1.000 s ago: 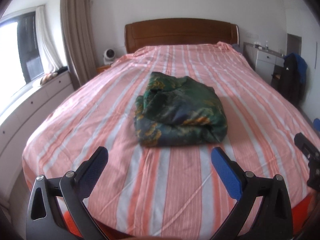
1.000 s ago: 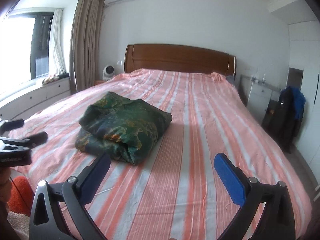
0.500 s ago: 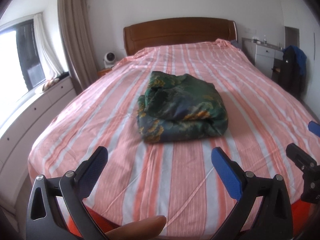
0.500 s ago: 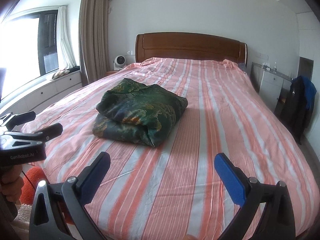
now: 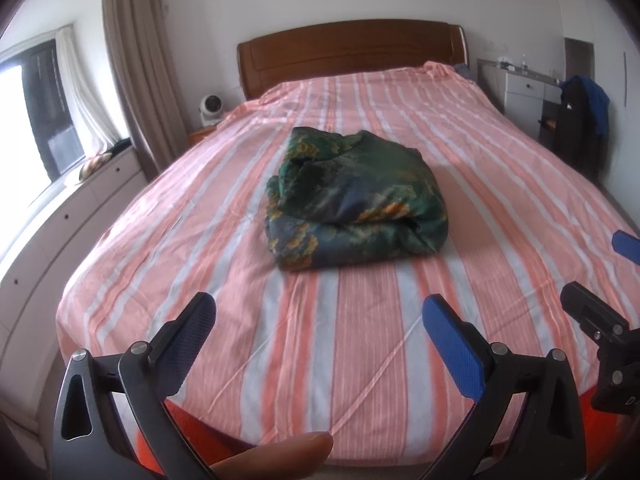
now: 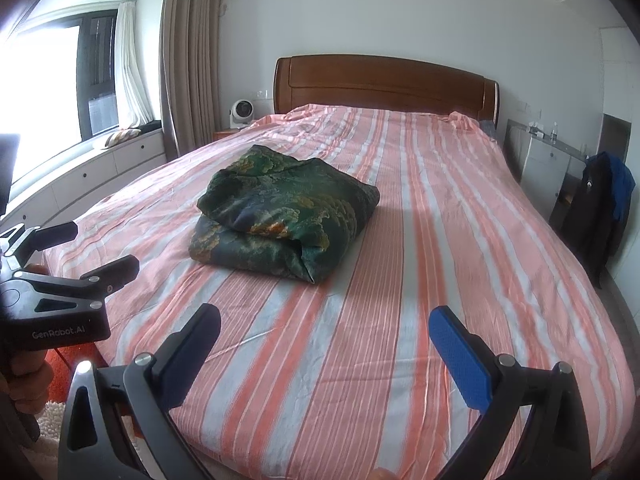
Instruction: Fold large clothes
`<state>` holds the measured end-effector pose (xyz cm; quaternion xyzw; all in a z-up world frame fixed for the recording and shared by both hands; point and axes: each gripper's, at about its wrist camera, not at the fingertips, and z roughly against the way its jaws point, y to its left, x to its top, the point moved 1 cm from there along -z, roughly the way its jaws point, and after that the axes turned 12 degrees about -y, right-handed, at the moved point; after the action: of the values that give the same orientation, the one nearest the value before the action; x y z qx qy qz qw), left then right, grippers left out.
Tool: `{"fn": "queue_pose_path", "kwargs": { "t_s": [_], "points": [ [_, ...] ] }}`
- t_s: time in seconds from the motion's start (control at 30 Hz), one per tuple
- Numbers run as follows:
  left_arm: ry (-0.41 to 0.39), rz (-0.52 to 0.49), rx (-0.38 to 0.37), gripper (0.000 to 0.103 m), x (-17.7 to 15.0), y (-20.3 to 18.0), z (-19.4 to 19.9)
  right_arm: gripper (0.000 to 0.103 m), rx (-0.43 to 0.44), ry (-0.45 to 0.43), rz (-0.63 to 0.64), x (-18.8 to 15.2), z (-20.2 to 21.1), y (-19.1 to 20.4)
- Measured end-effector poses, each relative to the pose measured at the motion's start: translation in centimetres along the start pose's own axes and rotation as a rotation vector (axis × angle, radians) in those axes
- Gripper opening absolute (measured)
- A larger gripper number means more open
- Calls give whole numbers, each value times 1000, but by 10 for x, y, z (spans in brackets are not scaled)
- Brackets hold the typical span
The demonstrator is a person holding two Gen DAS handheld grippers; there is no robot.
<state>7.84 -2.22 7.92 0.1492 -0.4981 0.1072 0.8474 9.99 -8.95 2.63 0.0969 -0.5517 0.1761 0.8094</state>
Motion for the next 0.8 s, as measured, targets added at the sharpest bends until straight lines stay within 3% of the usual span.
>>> {"fn": "queue_pose_path", "kwargs": {
  "t_s": [0.37,0.8],
  "points": [
    [43,-3,-27,103,-5,-2,2,102,-27,90,3,-3,1,5],
    [47,-7,-18,103,-5,5,12,102,-13,106,-9,1,4,14]
  ]
}}
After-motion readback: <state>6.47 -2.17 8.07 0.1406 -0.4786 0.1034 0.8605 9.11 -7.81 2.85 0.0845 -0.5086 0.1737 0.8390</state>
